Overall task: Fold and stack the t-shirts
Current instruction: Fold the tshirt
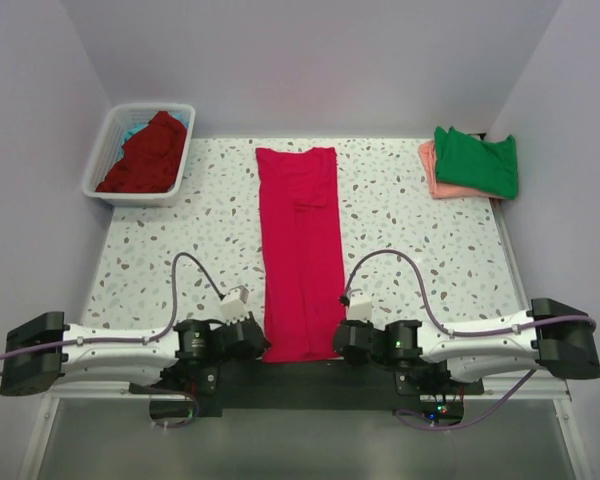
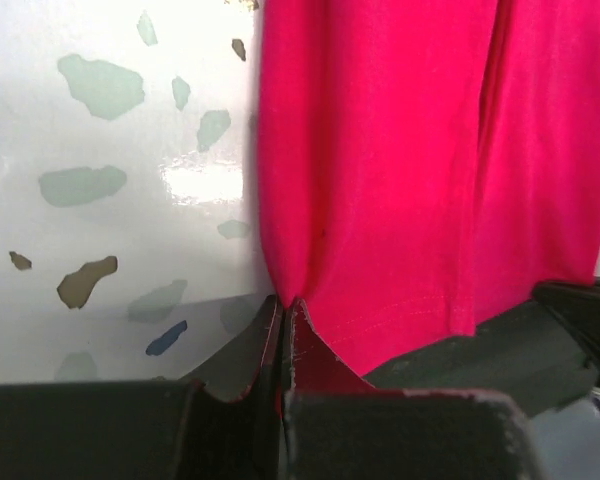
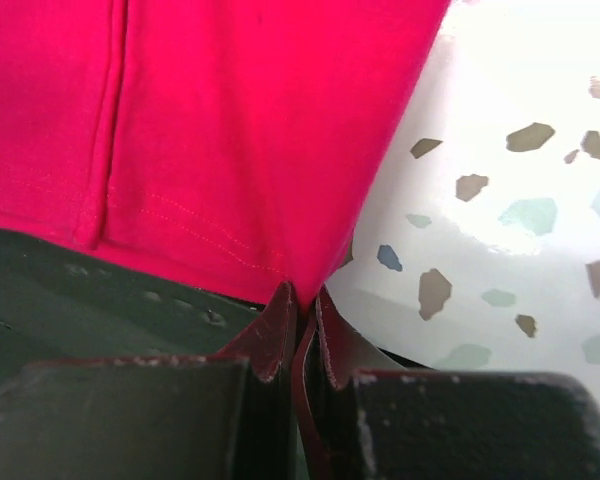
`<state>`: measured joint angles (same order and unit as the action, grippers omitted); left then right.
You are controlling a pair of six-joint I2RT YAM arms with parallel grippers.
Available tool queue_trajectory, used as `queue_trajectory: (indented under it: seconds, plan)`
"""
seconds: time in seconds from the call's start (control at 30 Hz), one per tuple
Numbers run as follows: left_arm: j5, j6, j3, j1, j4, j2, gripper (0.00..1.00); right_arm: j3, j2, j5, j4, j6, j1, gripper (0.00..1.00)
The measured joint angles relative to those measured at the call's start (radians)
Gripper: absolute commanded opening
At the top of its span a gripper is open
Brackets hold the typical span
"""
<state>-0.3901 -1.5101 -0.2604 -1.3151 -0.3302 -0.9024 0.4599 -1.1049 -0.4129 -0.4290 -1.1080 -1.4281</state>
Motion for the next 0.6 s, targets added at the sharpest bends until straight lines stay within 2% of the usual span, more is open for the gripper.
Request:
queue_trajectory:
  seconds: [0.23,0.6]
  plan:
    - [-0.117,-0.089,-0.192,-0.092,-0.222,-0.190,0.00,0.106,0.001,-0.108,-0.124,0.014,-0.025,0.00]
    - [-0.278,-0.130,-0.353,-0.094,-0.381,-0.203,0.00,0.233,0.095,-0.289,-0.277,0.076,-0.025,0.00]
